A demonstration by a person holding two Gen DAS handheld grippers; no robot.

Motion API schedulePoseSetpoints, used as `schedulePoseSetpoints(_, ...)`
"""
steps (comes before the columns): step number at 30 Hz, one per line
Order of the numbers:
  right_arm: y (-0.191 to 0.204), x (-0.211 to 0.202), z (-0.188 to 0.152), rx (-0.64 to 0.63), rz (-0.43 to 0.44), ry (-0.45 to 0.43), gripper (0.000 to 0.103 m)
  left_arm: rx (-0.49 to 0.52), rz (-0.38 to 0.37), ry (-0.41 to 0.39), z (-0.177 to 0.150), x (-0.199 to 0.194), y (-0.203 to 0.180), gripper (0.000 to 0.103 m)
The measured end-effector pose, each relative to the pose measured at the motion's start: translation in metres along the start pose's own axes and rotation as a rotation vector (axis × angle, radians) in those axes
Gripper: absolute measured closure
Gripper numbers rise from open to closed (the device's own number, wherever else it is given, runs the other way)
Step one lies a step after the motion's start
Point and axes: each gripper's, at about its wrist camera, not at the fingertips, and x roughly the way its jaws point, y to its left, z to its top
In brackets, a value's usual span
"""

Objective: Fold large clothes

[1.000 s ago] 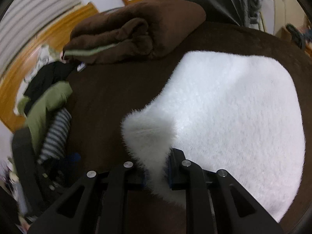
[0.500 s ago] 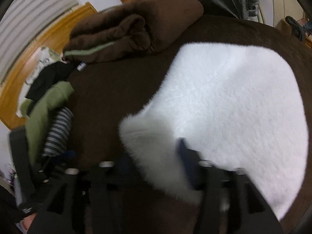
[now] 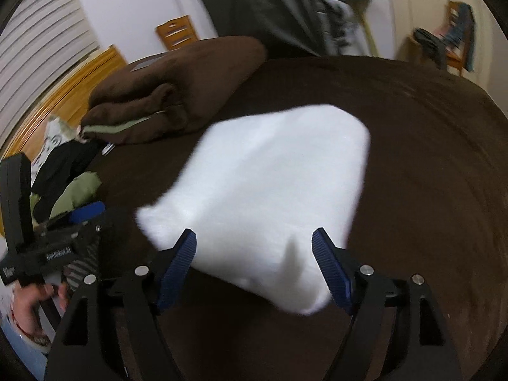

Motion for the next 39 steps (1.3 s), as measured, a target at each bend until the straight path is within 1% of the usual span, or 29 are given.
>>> schedulePoseSetpoints(3,-0.021,-0.003,-0.006,0.044,-0.021,-0.004,0.028,0.038,-0.022,0.044,0.009,0.021,-0.013,0.028)
schedulePoseSetpoints(4,-0.026,-0.005,-0.008,0.054,-0.022,-0.005,0.028,0.037,-0.032,0.057,0.011,0.026,-0.015,0.033)
schedulePoseSetpoints(5,-0.031,-0.004,-0.01,0.065,-0.023,-0.005,0.028,0.031,-0.049,0.067,0.012,0.034,-0.016,0.041)
schedulePoseSetpoints(6,-0.035,-0.003,-0.011,0.076,-0.024,-0.003,0.028,0.024,-0.058,0.077,0.01,0.037,-0.016,0.045)
schedulePoseSetpoints(7,-0.037,-0.002,-0.013,0.083,-0.024,0.0,0.028,0.018,-0.069,0.106,0.009,0.046,-0.016,0.051)
schedulePoseSetpoints(9,-0.044,-0.001,-0.016,0.096,-0.028,0.006,0.028,0.02,-0.051,0.157,0.002,0.061,-0.016,0.053)
schedulePoseSetpoints(10,-0.047,0.001,-0.017,0.103,-0.026,0.011,0.028,0.019,-0.052,0.172,-0.002,0.064,-0.015,0.056)
schedulePoseSetpoints(11,-0.047,0.003,-0.019,0.108,-0.026,0.016,0.028,0.011,-0.061,0.181,-0.005,0.067,-0.014,0.065)
schedulePoseSetpoints(13,-0.051,0.006,-0.021,0.113,-0.023,0.026,0.028,-0.012,-0.079,0.165,-0.009,0.066,-0.012,0.075)
schedulePoseSetpoints(14,-0.052,0.008,-0.022,0.116,-0.021,0.03,0.028,-0.03,-0.09,0.15,-0.009,0.064,-0.01,0.077)
schedulePoseSetpoints(15,-0.052,0.009,-0.022,0.118,-0.019,0.033,0.028,-0.062,-0.102,0.124,-0.009,0.059,-0.006,0.078)
schedulePoseSetpoints(17,-0.053,0.012,-0.022,0.128,-0.008,0.033,0.028,-0.097,-0.111,0.106,-0.008,0.056,-0.001,0.08)
schedulePoseSetpoints(21,-0.052,0.016,-0.014,0.154,0.036,0.017,0.028,-0.086,-0.093,0.127,-0.011,0.057,0.002,0.08)
schedulePoseSetpoints(22,-0.049,0.018,-0.01,0.15,0.05,0.014,0.029,-0.074,-0.074,0.131,-0.013,0.058,0.003,0.08)
schedulePoseSetpoints(24,-0.044,0.022,-0.005,0.128,0.058,0.022,0.037,-0.04,-0.04,0.14,-0.014,0.061,0.003,0.08)
schedulePoseSetpoints(26,-0.037,0.028,-0.003,0.098,0.049,0.054,0.055,-0.014,-0.015,0.149,-0.015,0.065,0.003,0.08)
schedulePoseSetpoints(28,-0.03,0.036,-0.008,0.074,0.047,0.096,0.064,0.0,-0.002,0.163,-0.017,0.072,0.005,0.08)
schedulePoseSetpoints(30,-0.024,0.04,-0.016,0.054,0.034,0.113,0.064,0.014,0.012,0.171,-0.021,0.08,0.007,0.079)
schedulePoseSetpoints(34,-0.017,0.055,-0.028,0.021,0.002,0.184,0.063,-0.053,0.002,0.192,-0.037,0.1,0.025,0.076)
schedulePoseSetpoints(37,-0.015,0.059,-0.032,0.0,-0.008,0.174,0.063,-0.135,-0.039,0.171,-0.044,0.104,0.038,0.073)
schedulePoseSetpoints(39,-0.017,0.06,-0.033,0.0,-0.007,0.175,0.063,-0.15,-0.053,0.165,-0.046,0.106,0.041,0.071)
